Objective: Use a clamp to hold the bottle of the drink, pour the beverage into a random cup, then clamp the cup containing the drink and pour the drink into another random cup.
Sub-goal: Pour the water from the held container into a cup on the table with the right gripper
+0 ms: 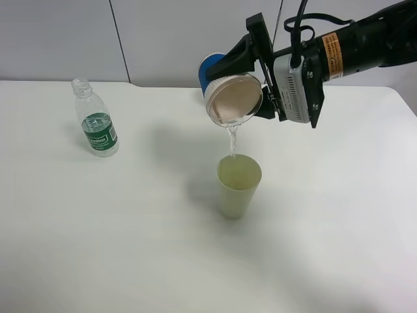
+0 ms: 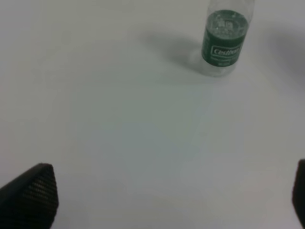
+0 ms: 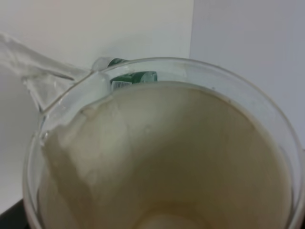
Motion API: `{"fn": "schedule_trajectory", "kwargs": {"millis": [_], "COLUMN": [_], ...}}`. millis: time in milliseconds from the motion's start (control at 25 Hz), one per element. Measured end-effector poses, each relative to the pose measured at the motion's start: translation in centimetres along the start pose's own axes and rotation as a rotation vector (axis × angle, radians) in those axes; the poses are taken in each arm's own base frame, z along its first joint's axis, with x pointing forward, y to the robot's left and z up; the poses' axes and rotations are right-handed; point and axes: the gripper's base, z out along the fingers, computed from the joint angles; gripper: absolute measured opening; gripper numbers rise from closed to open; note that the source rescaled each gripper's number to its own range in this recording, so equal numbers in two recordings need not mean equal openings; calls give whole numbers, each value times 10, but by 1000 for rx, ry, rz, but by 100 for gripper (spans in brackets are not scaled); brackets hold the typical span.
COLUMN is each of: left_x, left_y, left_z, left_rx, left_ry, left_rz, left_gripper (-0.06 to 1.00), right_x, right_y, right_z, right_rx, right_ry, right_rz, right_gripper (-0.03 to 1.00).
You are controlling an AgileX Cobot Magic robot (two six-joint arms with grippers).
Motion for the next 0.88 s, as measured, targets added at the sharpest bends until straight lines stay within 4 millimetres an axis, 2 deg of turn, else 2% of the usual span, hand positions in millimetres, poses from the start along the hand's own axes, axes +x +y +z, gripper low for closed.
{"fn": "schedule_trajectory", "kwargs": {"millis": [880], "left_x": [0], "left_y": [0], "left_z": [0], "left_rx": [0], "left_ry": [0], "left_rz": [0], "left_gripper": [100], "right_x": [-4], "right_y": [-4], "right_z": [10], "right_rx": [-14], "right_ry": [-5], "right_rz": [-184], "right_gripper": [0]}}
